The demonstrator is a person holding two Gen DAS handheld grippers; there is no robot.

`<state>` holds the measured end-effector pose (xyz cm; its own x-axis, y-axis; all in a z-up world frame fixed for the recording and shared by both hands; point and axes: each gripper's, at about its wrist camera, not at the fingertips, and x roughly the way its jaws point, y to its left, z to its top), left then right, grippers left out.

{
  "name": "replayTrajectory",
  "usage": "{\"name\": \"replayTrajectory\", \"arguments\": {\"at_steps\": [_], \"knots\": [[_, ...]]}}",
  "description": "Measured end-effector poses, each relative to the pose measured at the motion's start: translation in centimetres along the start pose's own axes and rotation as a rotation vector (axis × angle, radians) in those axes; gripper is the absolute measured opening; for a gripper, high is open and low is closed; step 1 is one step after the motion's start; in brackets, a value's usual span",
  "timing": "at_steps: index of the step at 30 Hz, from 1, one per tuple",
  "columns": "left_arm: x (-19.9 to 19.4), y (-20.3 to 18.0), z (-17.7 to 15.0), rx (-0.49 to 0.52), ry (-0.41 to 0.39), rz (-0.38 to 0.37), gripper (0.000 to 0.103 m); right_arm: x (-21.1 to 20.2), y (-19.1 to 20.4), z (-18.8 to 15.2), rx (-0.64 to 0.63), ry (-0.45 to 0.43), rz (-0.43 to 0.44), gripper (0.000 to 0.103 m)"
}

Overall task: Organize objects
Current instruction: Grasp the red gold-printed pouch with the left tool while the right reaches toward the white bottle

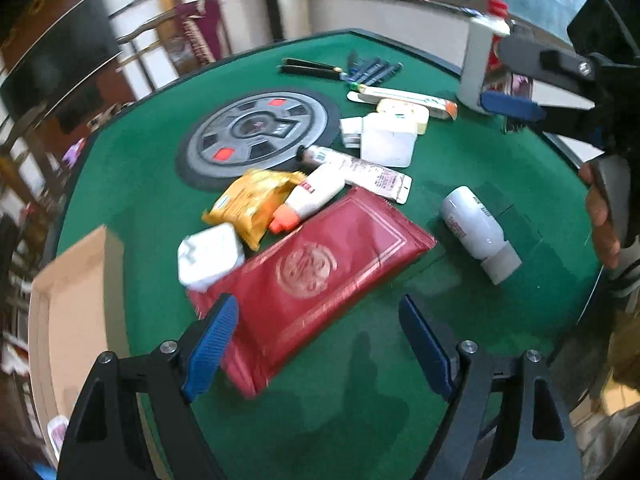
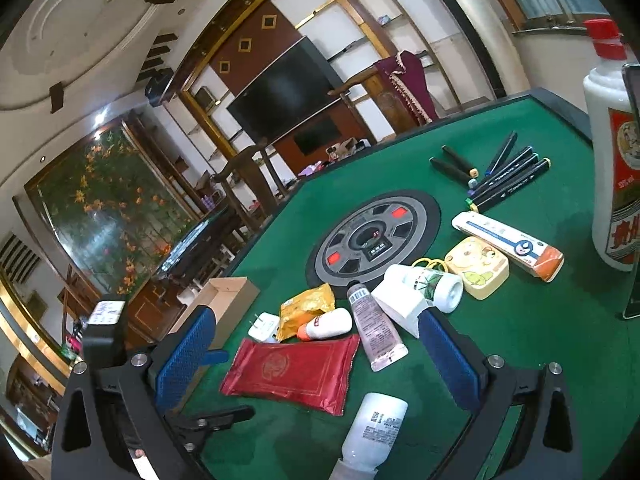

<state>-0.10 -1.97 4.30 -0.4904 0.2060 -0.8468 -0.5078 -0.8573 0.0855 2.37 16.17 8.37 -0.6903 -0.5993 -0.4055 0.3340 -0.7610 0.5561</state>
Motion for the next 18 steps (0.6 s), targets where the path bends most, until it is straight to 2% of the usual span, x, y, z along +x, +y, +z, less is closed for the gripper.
{"name": "replayTrajectory", "arguments": {"at_steps": [10,18], "knots": [[4.2,0.5,2.8,0.104,0.068,-0.074,0.082,0.0,-0.7,0.0,0.034,-0.010,-0.023,0.103],[5.6,1.4,3.4,0.070,0.102,-0.207,0.084,0.2,-1.4,0.1,0.068,-0.003,-0.019,0.103]]}}
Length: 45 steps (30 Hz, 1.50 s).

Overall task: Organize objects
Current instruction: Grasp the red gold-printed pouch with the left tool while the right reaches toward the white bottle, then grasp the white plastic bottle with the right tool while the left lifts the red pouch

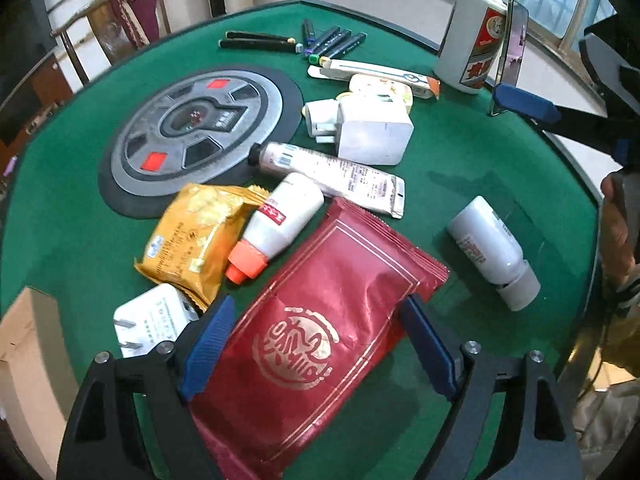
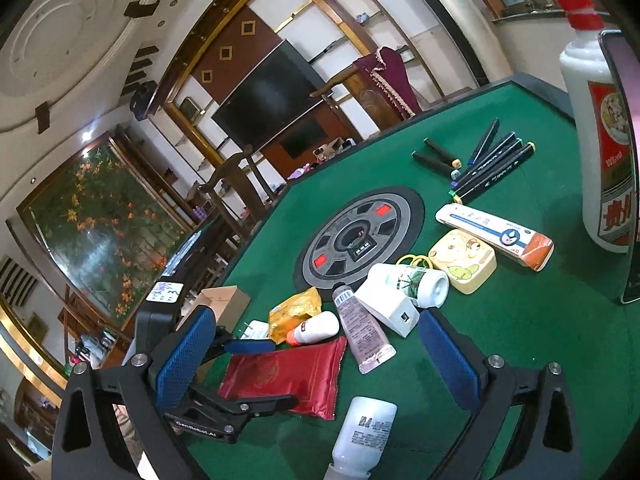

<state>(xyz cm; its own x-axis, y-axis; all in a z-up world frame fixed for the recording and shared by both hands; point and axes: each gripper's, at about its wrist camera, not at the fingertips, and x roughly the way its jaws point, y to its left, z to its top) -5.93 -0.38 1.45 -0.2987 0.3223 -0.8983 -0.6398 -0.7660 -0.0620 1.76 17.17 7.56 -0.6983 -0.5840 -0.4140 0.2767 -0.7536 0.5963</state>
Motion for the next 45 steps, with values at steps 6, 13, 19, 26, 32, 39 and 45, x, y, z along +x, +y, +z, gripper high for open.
{"name": "replayTrajectory", "arguments": {"at_steps": [6,13,19,26,32,39,45], "knots": [[-0.9,-1.7,-2.0,0.015,0.034,-0.017,0.085,0.2,0.4,-0.2,-0.014,0.014,0.006,0.103],[-0.3,-4.4,-3.5,0.014,0.055,0.064,0.087,0.5,0.8,-0.6,-0.033,0.027,0.000,0.103],[-0.1,-4.1,-3.3,-0.091,-0.009,0.106,0.087,0.8,0.6,-0.8,-0.028,0.038,-0.015,0.103],[-0.2,-4.1,-3.7,-0.162,-0.025,0.144,0.087,1.2,0.6,-1.0,-0.037,0.052,-0.034,0.103],[-0.7,-4.1,-3.8,-0.225,-0.080,0.179,0.064,1.5,0.2,-1.2,-0.046,0.066,-0.087,0.103],[-1.8,-3.8,-5.4,-0.313,-0.129,0.142,0.059,1.5,0.1,-2.0,-0.089,0.099,-0.116,0.095],[-2.9,-1.6,-7.5,-0.431,-0.165,0.119,0.059,2.1,-0.6,-3.7,-0.038,0.197,-0.122,0.073]]}}
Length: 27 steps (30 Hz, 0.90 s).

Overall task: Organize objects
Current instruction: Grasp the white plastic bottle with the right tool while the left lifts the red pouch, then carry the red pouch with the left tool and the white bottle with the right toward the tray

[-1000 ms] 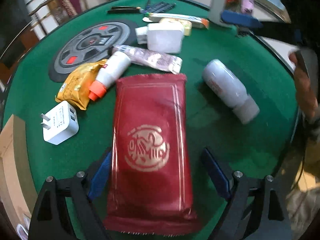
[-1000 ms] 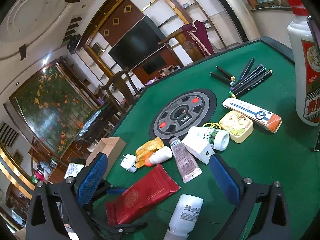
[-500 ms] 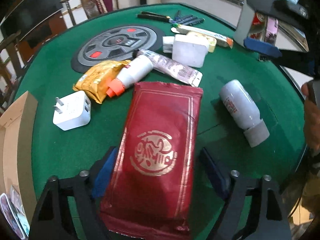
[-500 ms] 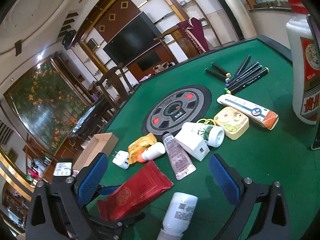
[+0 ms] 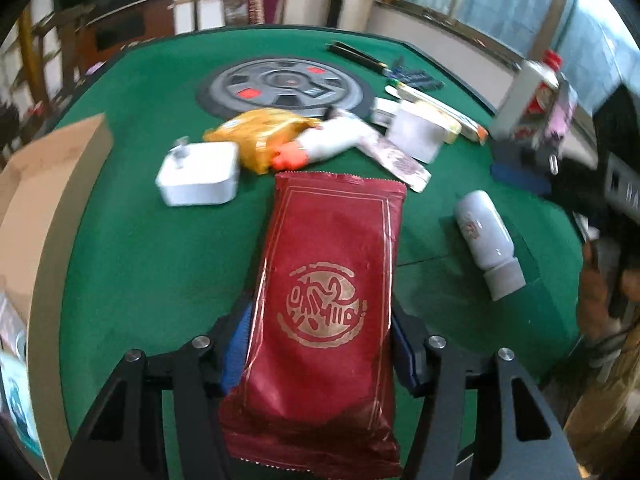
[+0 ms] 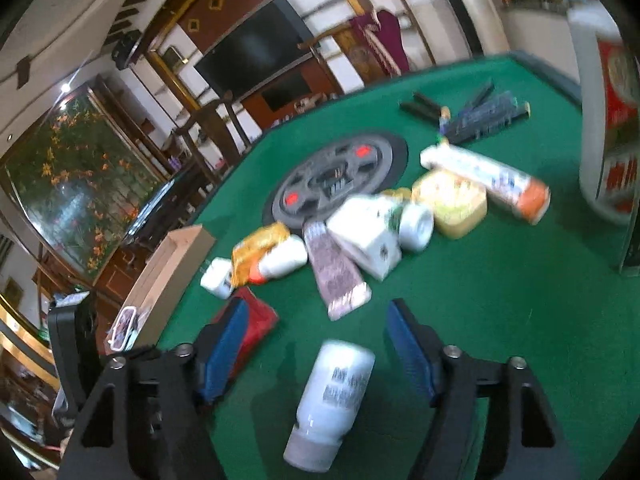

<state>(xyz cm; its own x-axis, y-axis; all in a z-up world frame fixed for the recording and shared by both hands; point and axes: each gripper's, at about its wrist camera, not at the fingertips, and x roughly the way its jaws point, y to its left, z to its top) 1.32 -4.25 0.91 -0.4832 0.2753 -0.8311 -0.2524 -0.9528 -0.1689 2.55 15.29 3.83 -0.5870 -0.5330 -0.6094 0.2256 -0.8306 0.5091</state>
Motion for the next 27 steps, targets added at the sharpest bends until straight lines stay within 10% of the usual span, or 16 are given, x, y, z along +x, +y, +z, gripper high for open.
{"name": "replayTrajectory", "arguments": {"at_steps": [7,16,27], "knots": [[-0.3,0.6,-0.5,-0.010,-0.019,0.013,0.059,-0.2,1.6,-2.3,-0.039,0.024,-0.127,0.072],[-0.5,0.7,-1.0,-0.004,-0.040,0.021,0.059,2.4,2.1,-2.8,-0.099,0.123,-0.220,0.042],[-0.5,0.4,-1.2,0.008,-0.053,0.034,0.059,4.7,3.0,-1.2,-0.177,0.140,-0.172,0.037]]}}
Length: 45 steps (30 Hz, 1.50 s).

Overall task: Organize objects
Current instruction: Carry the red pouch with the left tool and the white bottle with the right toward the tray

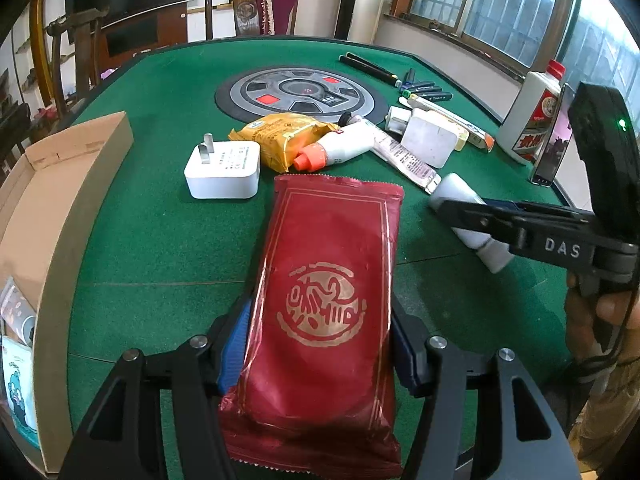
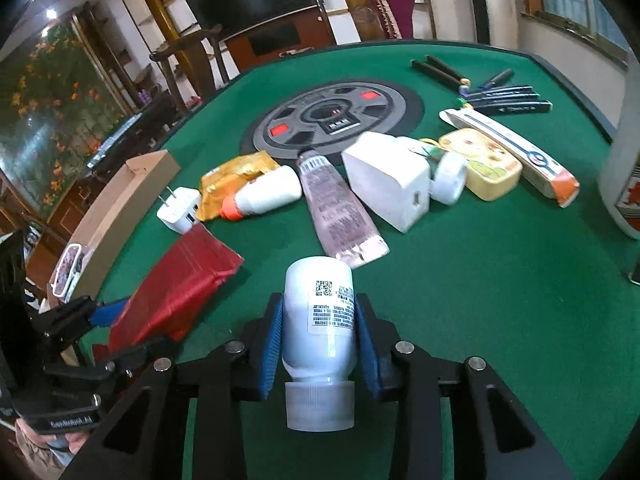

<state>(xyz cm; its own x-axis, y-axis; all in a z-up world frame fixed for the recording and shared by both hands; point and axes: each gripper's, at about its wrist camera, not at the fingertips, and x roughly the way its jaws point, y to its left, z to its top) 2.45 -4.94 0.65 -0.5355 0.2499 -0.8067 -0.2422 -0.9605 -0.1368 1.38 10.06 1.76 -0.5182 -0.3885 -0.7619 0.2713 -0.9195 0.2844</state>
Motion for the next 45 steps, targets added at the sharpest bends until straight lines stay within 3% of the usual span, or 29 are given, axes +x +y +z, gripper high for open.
{"name": "replayTrajectory", "arguments": {"at_steps": [8,22,34,38,45], "knots": [[-0.1,0.7,0.1,-0.054,-0.015,-0.031,0.059,-0.8,0.2,-0.1,-0.001,-0.026,0.048,0.037],[-0.8,0.0,0.6,-0.043,-0.036,-0.030,0.057,-1.5,0.3,-0.1,0.007,-0.062,0.059,0.037],[1.4,-1.0,2.0,0.025,0.123,0.055,0.062,-1.4,0.3,-0.2,0.007,-0.055,0.068,0.037],[1.7,-1.6,1.9,0.057,0.109,0.088,0.060,-1.5,0.4,-0.2,0.010,-0.057,0.072,0.037],[0.0,-0.7,1.1,0.019,0.062,0.044,0.055,-1.4,0.5,-0.3,0.008,-0.058,0.074,0.037]]}}
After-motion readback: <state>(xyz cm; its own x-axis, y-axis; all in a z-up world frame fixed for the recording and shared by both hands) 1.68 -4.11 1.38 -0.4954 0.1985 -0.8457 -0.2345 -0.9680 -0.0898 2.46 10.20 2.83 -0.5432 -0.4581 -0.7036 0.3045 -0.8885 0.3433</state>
